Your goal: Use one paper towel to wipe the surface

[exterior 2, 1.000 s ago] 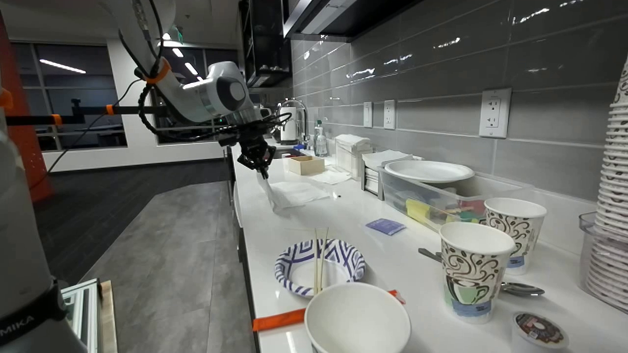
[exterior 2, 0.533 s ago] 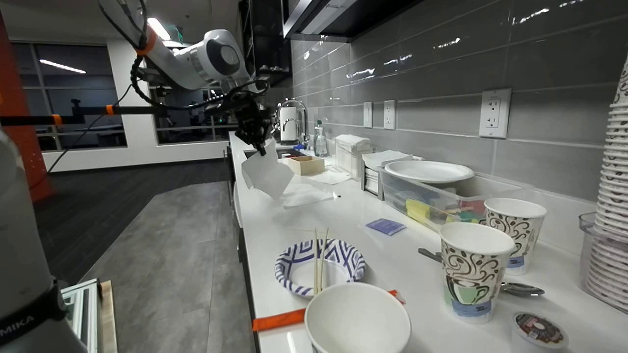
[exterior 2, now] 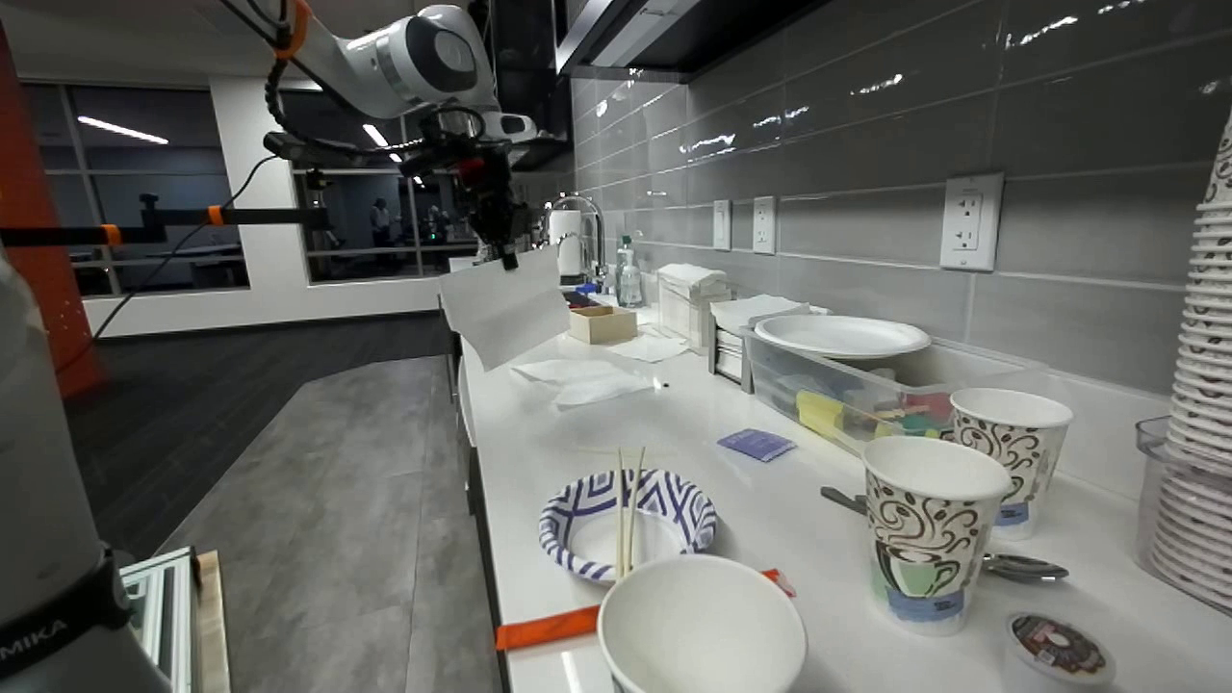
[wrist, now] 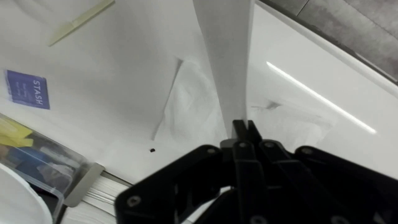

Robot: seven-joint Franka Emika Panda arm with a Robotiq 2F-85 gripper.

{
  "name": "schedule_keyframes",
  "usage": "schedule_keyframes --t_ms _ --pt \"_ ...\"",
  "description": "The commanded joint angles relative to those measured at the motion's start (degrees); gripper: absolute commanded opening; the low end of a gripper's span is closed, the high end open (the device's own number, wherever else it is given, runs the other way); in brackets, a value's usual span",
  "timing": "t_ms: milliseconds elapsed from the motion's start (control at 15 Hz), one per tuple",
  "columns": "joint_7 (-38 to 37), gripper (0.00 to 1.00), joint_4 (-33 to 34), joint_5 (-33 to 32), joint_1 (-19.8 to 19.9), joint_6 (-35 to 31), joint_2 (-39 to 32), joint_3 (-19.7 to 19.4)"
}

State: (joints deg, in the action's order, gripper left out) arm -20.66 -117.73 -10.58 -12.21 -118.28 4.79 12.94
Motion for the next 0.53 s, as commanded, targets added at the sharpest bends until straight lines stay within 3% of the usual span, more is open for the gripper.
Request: schedule_keyframes --t_ms 0,267,467 --pt "-7.7 0.0 -1.5 -0.2 2.7 -1.6 -0.7 -1.6" --pt "-15.3 0.0 -4.5 -0.8 6.0 -4.3 -2.4 -4.7" --pt "-22.5 0.0 -7.5 -3.9 8.0 -10.5 -3.7 -7.0"
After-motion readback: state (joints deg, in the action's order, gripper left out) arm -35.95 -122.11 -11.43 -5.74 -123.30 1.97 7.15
